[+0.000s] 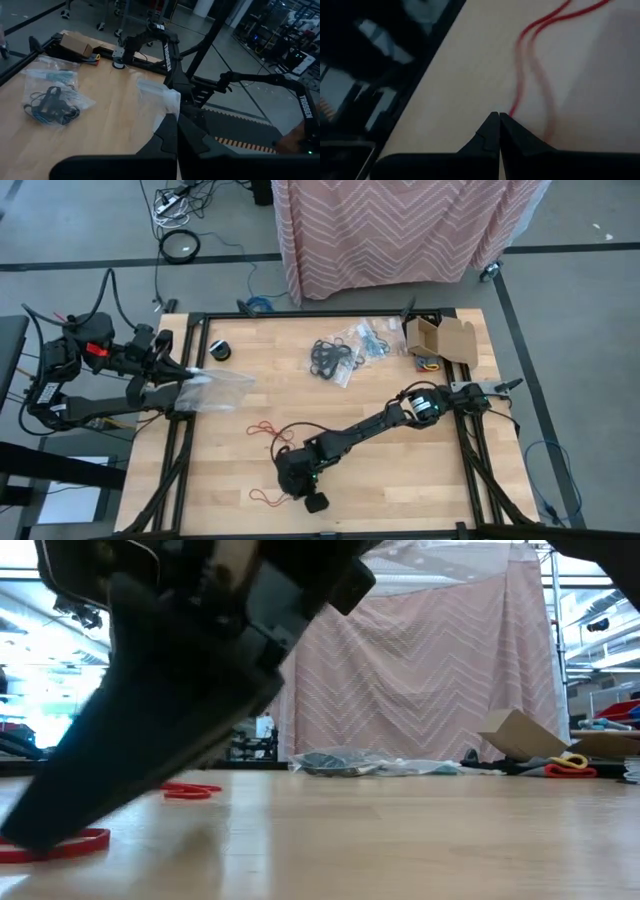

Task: Sort rubber bands
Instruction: Prepare the red rubber bands to the center of the table

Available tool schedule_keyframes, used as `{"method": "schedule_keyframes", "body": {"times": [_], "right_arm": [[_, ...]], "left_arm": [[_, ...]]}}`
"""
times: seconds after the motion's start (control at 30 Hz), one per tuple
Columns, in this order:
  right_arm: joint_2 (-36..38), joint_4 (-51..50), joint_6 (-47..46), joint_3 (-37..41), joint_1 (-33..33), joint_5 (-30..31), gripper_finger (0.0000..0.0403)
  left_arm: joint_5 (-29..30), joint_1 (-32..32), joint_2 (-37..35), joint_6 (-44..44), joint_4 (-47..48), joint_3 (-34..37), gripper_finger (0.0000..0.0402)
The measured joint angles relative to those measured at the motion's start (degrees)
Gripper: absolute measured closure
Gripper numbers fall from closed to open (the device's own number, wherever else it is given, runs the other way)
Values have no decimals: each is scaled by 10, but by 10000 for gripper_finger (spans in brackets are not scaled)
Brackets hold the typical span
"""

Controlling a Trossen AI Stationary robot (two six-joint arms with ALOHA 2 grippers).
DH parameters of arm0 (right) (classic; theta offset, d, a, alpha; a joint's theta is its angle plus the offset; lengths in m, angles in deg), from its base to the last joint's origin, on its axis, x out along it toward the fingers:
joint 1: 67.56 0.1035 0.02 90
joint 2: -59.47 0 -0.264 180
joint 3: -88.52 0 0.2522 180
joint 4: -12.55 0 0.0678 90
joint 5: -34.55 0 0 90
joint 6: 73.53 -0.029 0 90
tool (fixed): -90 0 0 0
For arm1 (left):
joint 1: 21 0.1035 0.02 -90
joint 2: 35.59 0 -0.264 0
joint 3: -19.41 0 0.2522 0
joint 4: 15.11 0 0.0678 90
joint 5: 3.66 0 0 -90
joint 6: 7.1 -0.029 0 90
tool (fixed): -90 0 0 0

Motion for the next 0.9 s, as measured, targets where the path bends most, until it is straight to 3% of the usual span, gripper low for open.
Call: {"method": "schedule_keyframes", "body": {"times": [0.1,0.2,0.27,0.43,0.73,0.83,0.9], "right_arm": [[1,1,-31,0,-11,49,403],[2,1,-119,-1,-22,109,403],[2,1,-200,-1,-32,140,403],[6,-33,-437,-3,-54,291,403],[3,-49,-861,-2,-79,448,403],[2,-32,-901,-1,-81,454,403],[2,-8,-869,0,-78,456,403]], "left_arm": [[7,0,0,2,-1,0,402],[12,0,0,2,-2,0,402],[16,0,0,2,-3,0,402],[23,0,0,4,-4,0,402],[23,0,0,4,-4,0,402],[22,0,0,2,-4,0,402],[14,0,0,2,-4,0,402]]}}
